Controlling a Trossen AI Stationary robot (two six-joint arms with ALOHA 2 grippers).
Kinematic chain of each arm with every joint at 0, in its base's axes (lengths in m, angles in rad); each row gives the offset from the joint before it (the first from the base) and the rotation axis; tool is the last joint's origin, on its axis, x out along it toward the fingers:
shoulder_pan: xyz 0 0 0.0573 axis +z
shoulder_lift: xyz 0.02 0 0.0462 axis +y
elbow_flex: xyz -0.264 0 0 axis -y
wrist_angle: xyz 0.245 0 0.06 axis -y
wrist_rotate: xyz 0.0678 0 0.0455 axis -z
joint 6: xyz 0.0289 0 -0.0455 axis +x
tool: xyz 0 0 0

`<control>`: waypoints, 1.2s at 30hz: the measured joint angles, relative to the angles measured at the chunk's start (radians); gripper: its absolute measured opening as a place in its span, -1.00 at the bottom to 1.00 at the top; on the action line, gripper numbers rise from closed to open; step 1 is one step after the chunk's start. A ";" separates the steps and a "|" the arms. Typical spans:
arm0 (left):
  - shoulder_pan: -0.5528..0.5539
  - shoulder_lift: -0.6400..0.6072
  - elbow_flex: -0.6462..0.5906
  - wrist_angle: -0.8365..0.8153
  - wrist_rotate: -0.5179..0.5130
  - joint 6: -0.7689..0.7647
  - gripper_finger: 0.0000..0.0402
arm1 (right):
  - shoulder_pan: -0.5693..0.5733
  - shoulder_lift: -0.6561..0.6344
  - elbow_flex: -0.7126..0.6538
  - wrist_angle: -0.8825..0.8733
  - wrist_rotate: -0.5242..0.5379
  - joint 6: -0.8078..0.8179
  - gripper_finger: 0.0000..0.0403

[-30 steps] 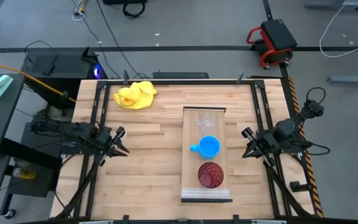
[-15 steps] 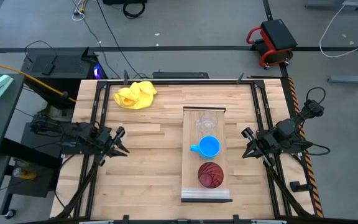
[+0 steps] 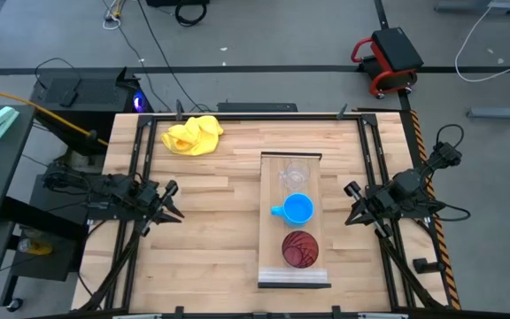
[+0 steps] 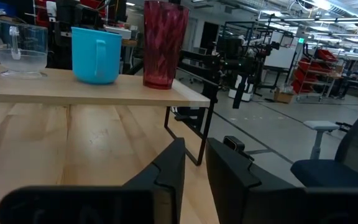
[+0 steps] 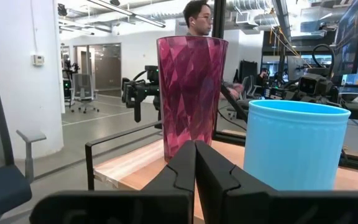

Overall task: Stack small to large cups/mugs on shelf
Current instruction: Return to Home Position

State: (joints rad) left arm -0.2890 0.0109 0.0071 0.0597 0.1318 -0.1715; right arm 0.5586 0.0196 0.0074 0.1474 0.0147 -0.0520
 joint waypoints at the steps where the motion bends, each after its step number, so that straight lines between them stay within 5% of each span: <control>1: 0.000 0.000 0.000 0.000 0.000 0.000 -0.64 | 0.000 0.000 0.000 0.000 0.000 0.000 -0.92; 36: 0.000 0.000 0.000 0.000 0.000 0.000 -0.64 | 0.000 0.000 0.000 0.000 0.000 0.000 -0.92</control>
State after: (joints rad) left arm -0.2891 0.0109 0.0067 0.0601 0.1322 -0.1711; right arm 0.5585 0.0196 0.0074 0.1473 0.0147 -0.0521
